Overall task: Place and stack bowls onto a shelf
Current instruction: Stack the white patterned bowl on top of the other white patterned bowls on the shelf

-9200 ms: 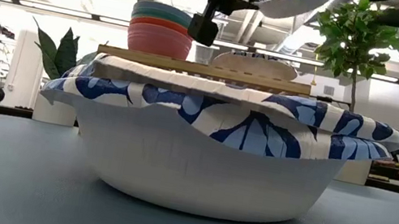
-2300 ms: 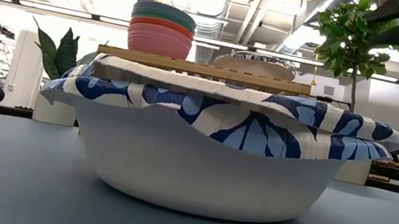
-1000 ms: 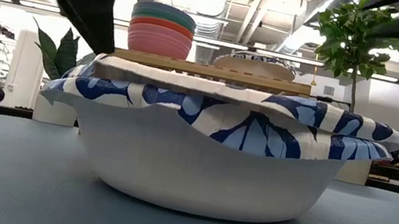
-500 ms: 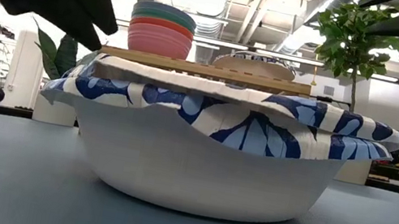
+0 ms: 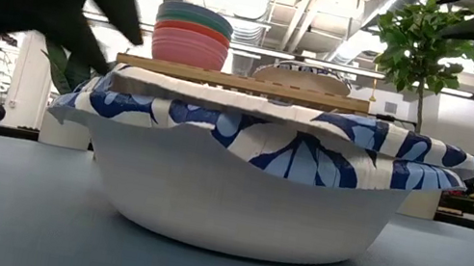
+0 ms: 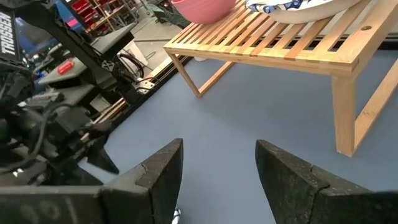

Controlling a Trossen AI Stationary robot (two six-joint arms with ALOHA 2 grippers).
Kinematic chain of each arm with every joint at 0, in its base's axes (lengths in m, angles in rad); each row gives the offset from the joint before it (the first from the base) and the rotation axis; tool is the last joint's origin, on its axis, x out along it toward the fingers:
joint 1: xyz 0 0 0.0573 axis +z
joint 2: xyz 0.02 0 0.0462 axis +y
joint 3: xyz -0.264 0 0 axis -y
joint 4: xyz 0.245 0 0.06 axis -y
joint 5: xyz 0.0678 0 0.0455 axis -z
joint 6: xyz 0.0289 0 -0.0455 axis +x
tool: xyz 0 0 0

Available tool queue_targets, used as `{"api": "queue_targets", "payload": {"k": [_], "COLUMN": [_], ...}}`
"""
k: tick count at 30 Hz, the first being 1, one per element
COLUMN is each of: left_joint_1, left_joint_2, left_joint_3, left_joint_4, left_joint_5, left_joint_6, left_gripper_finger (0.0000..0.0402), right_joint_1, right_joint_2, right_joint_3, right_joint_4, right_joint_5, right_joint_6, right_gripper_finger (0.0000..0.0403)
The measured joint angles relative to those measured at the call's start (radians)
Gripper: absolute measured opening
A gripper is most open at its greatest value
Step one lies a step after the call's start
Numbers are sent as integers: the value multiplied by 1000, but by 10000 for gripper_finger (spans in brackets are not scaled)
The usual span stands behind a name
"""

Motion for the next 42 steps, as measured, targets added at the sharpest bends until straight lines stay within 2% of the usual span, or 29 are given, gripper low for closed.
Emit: {"api": "queue_targets", "payload": {"k": [3,8,19,38,42], "left_joint_1": [1,2,-1,28,39], "left_joint_2": [48,95,93,93,92], "left_joint_3": [-1,0,49,51,51], "left_joint_4": [47,93,88,69,56], "left_joint_5": [61,88,83,129,160], "left_joint_6": [-27,-95,-82,-104,-105], "left_gripper_finger": [174,174,174,173,155], "right_joint_1": [10,12,7,9,9], "right_joint_2": [0,0,0,0,0], "right_joint_3": [0,0,0,0,0], "right_joint_4": [0,-11,-9,-9,-8], "right_joint_5": [0,0,2,2,2], "right_joint_6": [-11,-15,-64,-64,-64], "right_gripper_finger": [226,226,226,226,226]}}
